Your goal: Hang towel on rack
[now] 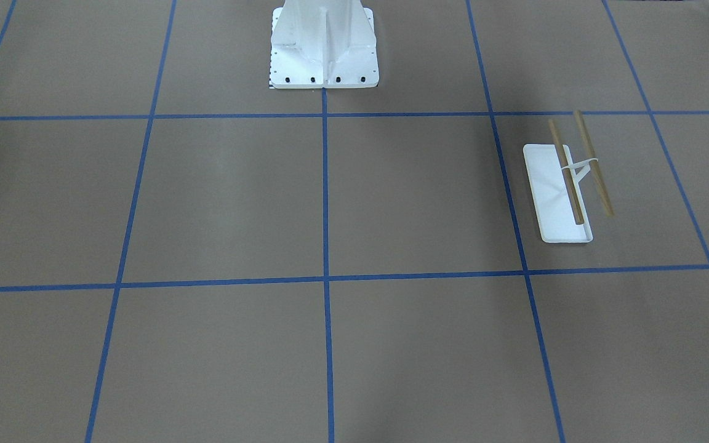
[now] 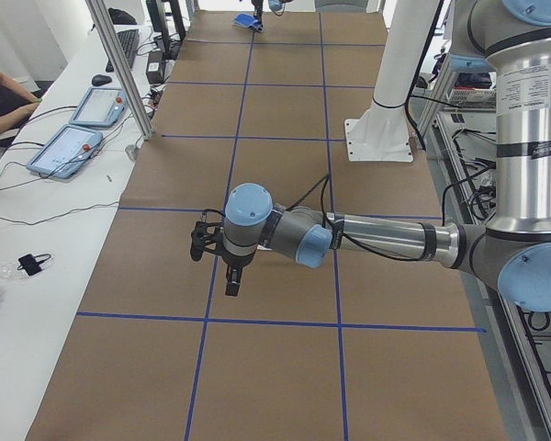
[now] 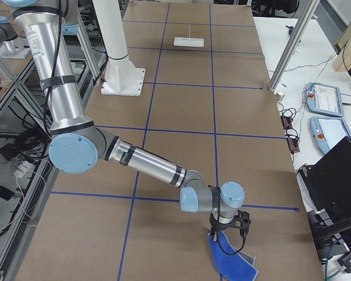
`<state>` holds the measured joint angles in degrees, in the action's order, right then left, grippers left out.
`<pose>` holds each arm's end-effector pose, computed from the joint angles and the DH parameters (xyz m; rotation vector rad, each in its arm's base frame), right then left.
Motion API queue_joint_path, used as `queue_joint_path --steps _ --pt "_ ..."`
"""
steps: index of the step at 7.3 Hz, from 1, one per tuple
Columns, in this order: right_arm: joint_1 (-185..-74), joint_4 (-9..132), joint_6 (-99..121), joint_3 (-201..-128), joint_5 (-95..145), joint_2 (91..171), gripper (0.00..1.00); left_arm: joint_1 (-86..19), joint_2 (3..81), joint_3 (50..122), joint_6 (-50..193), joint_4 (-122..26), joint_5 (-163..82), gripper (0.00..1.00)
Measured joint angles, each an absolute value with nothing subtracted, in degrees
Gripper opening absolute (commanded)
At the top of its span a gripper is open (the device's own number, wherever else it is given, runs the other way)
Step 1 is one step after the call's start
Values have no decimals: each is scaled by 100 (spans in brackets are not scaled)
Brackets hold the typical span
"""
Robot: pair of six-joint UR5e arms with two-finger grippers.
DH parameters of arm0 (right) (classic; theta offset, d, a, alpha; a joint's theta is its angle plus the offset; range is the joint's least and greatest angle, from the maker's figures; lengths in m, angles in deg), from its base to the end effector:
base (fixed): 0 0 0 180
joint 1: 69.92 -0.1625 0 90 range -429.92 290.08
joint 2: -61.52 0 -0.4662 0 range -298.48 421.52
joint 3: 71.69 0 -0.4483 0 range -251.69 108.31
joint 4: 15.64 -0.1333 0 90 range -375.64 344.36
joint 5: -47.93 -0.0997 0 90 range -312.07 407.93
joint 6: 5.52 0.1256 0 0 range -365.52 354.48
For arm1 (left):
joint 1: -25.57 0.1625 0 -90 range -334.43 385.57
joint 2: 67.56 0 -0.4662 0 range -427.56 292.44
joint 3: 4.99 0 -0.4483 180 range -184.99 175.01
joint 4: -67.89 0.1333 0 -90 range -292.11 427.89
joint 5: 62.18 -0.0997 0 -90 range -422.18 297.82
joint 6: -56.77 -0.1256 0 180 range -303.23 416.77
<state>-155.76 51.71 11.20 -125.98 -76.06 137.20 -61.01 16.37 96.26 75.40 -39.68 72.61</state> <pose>0.0169 -0.6376 0.8796 -0.0867 -0.5883 0.2062 -0.0135 -0.5253 0.6293 0.2219 0.8284 -0.0938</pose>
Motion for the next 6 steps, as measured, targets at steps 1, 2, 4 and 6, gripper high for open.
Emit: queue_joint_path --steps 1,2,4,6 --pt "-15690 5289 1120 -12843 -7680 13680 0 -6100 1638 9626 7540 -3968 7263 98" --pt "-15820 5568 1124 -13103 -7860 13599 0 -6100 1640 9626 7540 -3967 7264 98" --pt "-15980 6694 1181 -14081 -8262 13434 0 -6100 1654 9630 7545 -3961 7266 98" --pt "-15975 8001 1691 -15573 -8531 13349 0 -6098 1695 9627 7650 -3960 7274 98"
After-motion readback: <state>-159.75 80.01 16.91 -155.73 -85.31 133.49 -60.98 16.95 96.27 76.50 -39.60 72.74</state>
